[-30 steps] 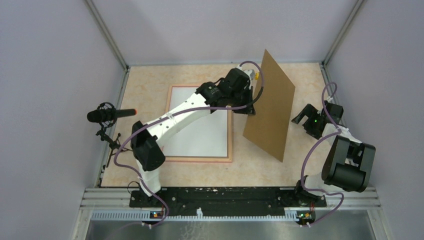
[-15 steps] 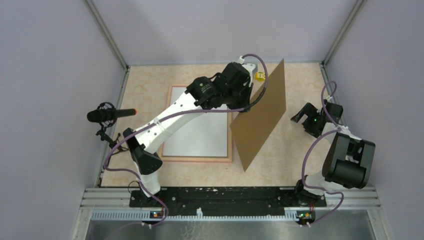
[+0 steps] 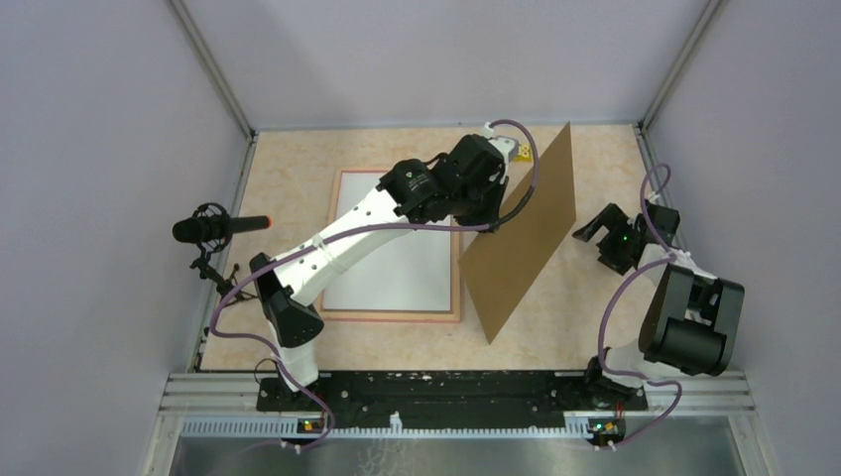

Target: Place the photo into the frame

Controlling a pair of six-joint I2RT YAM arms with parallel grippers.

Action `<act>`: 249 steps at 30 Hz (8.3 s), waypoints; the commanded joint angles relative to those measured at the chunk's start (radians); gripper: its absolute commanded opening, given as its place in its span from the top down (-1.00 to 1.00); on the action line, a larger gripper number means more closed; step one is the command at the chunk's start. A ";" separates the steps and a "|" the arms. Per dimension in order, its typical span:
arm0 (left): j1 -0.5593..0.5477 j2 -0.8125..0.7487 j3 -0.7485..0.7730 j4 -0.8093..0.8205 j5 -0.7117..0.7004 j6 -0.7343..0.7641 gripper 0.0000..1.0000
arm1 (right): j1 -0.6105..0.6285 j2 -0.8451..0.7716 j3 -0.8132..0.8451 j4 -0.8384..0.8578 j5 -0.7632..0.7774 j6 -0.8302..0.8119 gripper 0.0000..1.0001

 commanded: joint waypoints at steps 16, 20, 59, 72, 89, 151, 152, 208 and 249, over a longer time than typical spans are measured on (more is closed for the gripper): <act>-0.098 -0.040 -0.042 0.118 -0.016 0.000 1.00 | 0.268 -0.542 0.156 -0.284 -0.049 0.414 -0.97; -0.136 -0.029 -0.005 0.082 -0.065 -0.003 1.00 | 0.272 -0.578 0.310 -0.474 0.062 0.341 -0.96; -0.340 0.073 0.179 -0.006 -0.327 0.024 1.00 | 0.781 -0.202 0.955 -1.279 0.917 0.376 -0.08; -0.352 -0.043 0.078 0.095 -0.141 0.058 -0.41 | 0.780 -0.261 0.870 -1.214 0.984 0.431 0.38; -0.349 -0.805 -0.472 0.514 -0.661 0.331 -0.97 | 0.780 -0.497 0.725 -1.076 0.978 0.191 1.00; -0.299 -0.952 -1.071 1.140 -0.916 0.705 -0.97 | 0.783 0.318 0.421 0.777 0.016 0.834 1.00; -0.291 -0.936 -1.065 1.126 -0.907 0.692 -0.98 | 0.785 0.331 0.413 0.792 0.018 0.838 1.00; -0.186 -0.865 -1.036 1.044 -0.842 0.602 -0.97 | 0.939 0.582 0.423 0.758 0.232 0.775 0.47; -0.182 -0.849 -1.049 1.052 -0.851 0.598 -0.97 | 1.043 0.406 0.806 -0.159 0.658 0.247 -0.81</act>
